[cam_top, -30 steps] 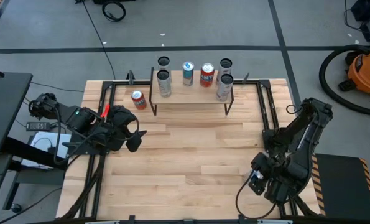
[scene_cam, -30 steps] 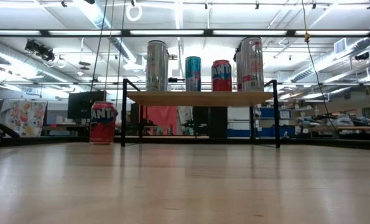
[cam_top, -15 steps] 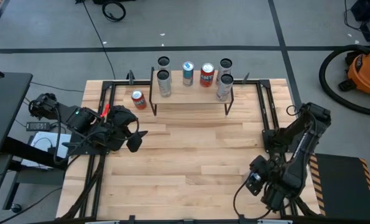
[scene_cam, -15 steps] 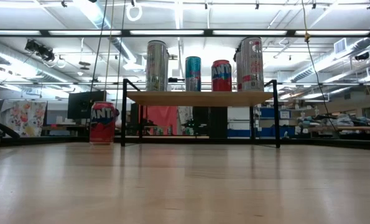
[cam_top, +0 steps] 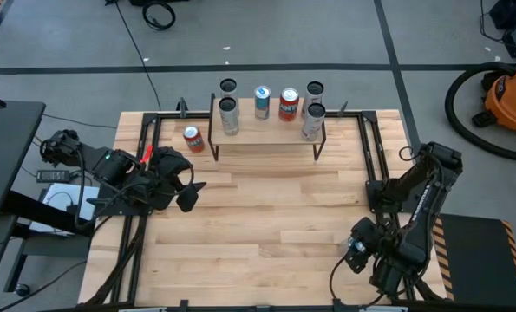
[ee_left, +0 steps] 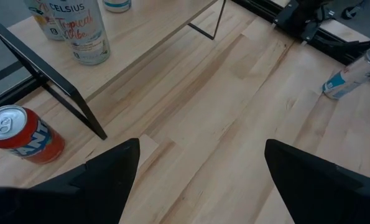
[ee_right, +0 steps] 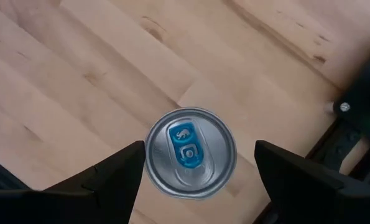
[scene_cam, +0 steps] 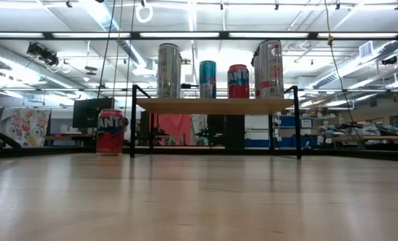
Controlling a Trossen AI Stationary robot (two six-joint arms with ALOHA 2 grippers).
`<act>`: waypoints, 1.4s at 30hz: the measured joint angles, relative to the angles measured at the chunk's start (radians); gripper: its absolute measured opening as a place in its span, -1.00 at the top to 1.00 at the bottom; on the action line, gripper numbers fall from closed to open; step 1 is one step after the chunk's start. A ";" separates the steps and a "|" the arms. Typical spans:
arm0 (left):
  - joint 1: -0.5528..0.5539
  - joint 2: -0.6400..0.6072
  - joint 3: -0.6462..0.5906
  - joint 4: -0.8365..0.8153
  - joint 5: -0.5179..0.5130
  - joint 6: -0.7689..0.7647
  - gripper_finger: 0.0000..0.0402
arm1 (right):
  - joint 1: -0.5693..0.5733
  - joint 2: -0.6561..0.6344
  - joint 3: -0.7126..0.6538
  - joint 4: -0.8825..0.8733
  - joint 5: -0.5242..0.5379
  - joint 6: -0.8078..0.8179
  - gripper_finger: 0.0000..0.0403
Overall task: Place canned beverage on shelf
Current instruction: Put the blue soda can on the shelf aligned with the other blue soda can
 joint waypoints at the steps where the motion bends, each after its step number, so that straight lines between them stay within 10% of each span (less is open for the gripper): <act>1: 0.000 0.000 0.000 0.000 0.000 0.000 -0.78 | 0.001 -0.003 0.000 -0.001 0.000 0.001 -0.56; 42: 0.000 0.000 0.000 0.001 0.000 0.000 -0.78 | 0.033 -0.024 -0.099 0.105 0.049 0.053 -0.56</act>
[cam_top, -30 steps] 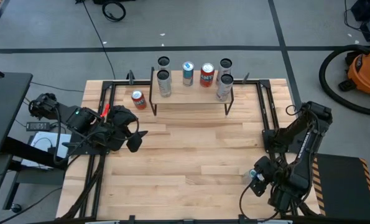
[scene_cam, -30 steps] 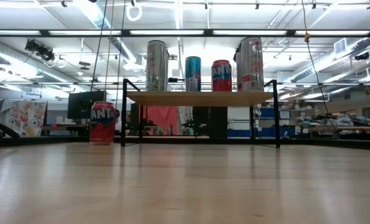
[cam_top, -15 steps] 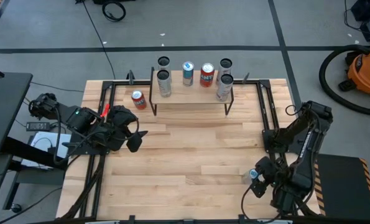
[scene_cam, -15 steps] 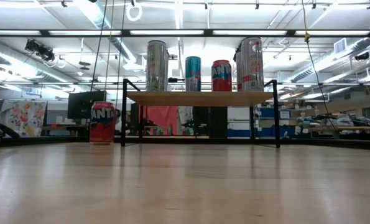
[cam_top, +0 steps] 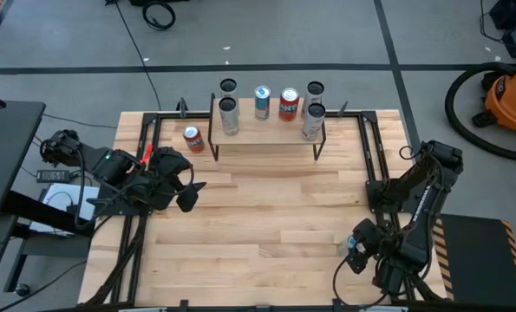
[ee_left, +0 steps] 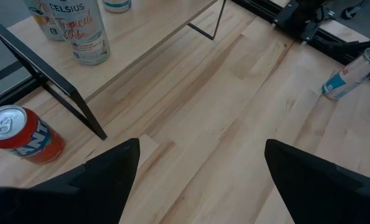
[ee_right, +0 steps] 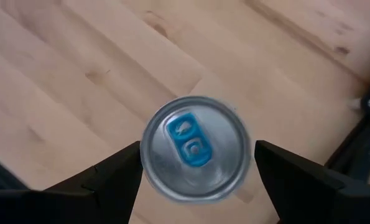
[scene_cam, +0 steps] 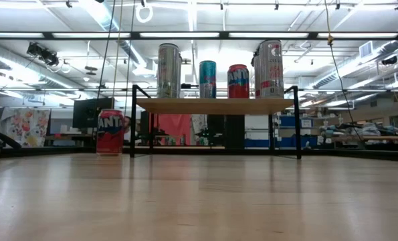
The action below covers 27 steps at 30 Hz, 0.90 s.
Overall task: Place canned beverage on shelf
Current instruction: Put the blue soda can on the shelf aligned with the other blue soda can
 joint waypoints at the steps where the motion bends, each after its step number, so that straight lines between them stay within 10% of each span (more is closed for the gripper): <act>1: 0.000 0.000 0.000 0.000 0.000 0.000 -0.78 | -0.002 0.000 -0.002 -0.006 -0.005 -0.001 -0.56; 27: 0.000 0.000 0.000 0.007 0.000 0.004 -0.78 | -0.078 -0.002 -0.050 0.075 -0.016 0.059 -0.25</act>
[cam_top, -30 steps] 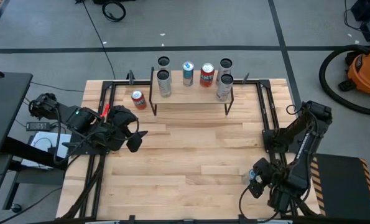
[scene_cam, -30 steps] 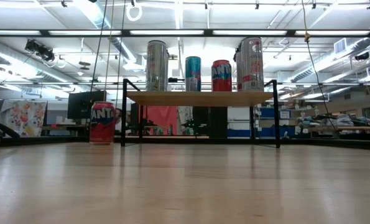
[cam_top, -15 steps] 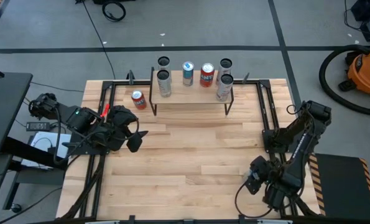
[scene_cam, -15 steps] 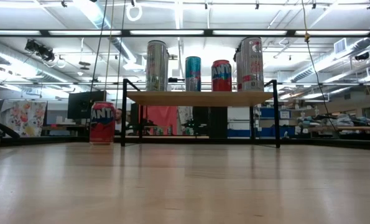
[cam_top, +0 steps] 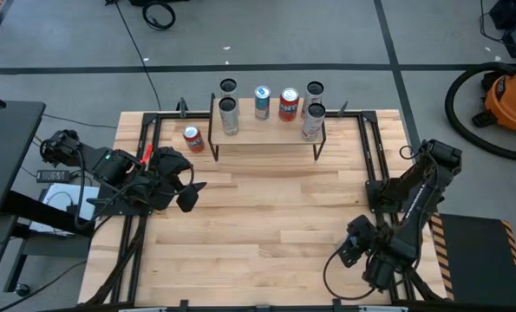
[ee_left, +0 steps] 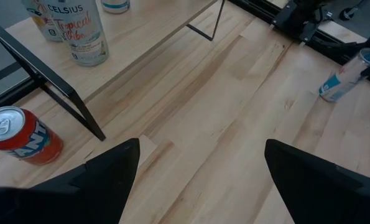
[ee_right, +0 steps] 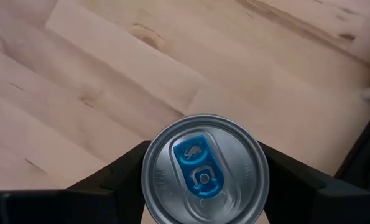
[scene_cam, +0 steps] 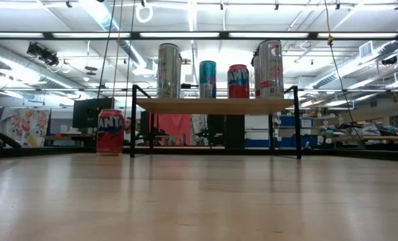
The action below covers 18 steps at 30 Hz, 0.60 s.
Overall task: Place canned beverage on shelf
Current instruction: Put the blue soda can on the shelf aligned with the other blue soda can
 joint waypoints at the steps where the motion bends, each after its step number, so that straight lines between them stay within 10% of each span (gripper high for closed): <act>1: 0.000 0.000 0.000 0.000 0.000 0.000 -0.78 | -0.006 0.000 0.000 0.006 0.000 0.002 -0.25; 18: 0.000 0.000 0.000 0.091 -0.019 0.107 -0.78 | -0.169 -0.002 0.005 -0.010 -0.093 0.165 -0.25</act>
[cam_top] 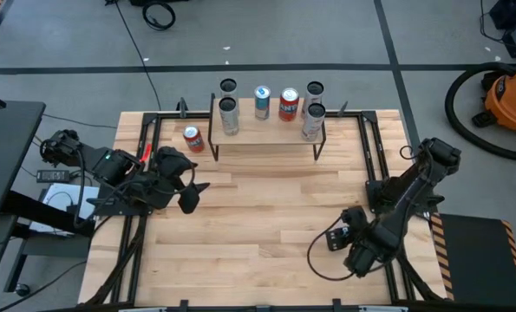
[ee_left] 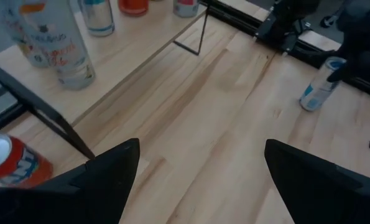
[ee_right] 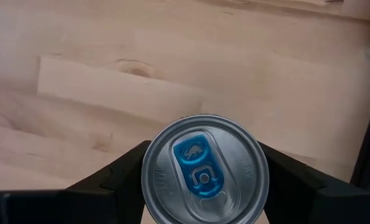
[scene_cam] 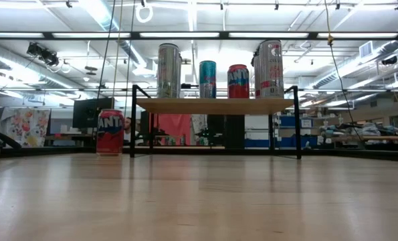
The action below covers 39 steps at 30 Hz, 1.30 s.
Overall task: Place canned beverage on shelf
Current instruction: Put the blue soda can on the shelf aligned with the other blue soda can
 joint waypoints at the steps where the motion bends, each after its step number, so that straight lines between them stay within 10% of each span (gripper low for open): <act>1: 0.000 0.000 0.000 0.005 0.000 0.014 -0.78 | -0.016 0.000 0.000 0.001 0.000 0.000 -0.25; 13: 0.000 0.000 0.000 0.006 0.000 0.030 -0.78 | -0.149 0.006 0.007 -0.047 0.101 -0.080 -0.25; 39: 0.000 0.000 0.000 0.005 0.000 0.028 -0.78 | -0.171 0.005 0.011 0.187 0.116 -1.254 -0.26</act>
